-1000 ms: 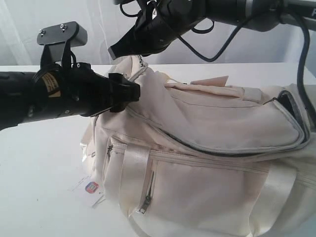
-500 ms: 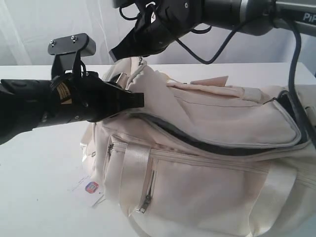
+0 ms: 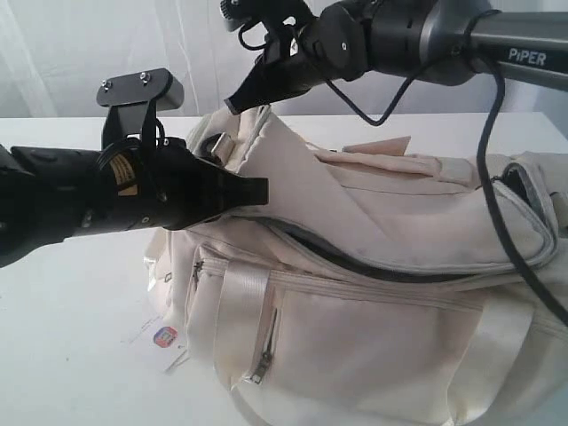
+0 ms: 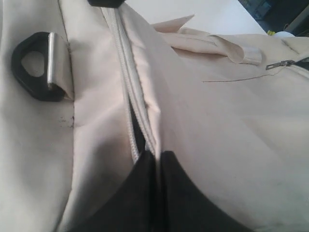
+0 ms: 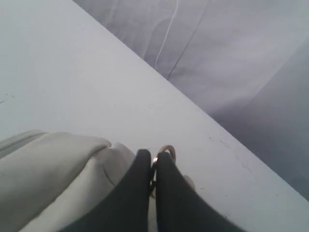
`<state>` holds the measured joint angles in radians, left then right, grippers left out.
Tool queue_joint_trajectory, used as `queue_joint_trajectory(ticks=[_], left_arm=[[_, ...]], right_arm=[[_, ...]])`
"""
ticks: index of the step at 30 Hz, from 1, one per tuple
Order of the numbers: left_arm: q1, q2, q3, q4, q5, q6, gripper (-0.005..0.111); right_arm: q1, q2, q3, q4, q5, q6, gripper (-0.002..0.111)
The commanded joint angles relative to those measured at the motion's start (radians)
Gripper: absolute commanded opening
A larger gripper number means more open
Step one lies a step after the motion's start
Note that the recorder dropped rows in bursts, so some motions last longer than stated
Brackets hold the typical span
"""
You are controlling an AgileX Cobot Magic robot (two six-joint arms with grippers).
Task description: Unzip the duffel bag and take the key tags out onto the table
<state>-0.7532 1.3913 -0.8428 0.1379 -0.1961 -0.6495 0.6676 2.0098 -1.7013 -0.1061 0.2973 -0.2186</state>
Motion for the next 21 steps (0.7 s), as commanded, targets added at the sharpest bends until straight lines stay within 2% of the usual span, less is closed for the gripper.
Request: queue_joint_trajectory(ticks=[1,9,14,17,21], left_arm=[[-0.013,-0.007,0.003,0.005,0.039,0.0,0.0],[-0.013,-0.007,0.003,0.007,0.039,0.002,0.0],[-0.013,-0.007,0.003,0.023,0.039,0.002,0.0],[-0.013,-0.007,0.003,0.028,0.039,0.002,0.0],[-0.013,-0.007,0.003,0.028,0.027,0.002,0.0]], right_arm=[[-0.032,0.018,-0.001,-0.031,-0.078,-0.09,0.0],[-0.053,0.049,-0.001,-0.031,-0.163,-0.141,0.0],[-0.059,0.051,-0.001,-0.021,-0.075,-0.133,0.002],[-0.059,0.036,-0.001,-0.021,-0.052,-0.095,0.016],[-0.059,0.001,-0.001,-0.021,-0.033,-0.084,0.049]])
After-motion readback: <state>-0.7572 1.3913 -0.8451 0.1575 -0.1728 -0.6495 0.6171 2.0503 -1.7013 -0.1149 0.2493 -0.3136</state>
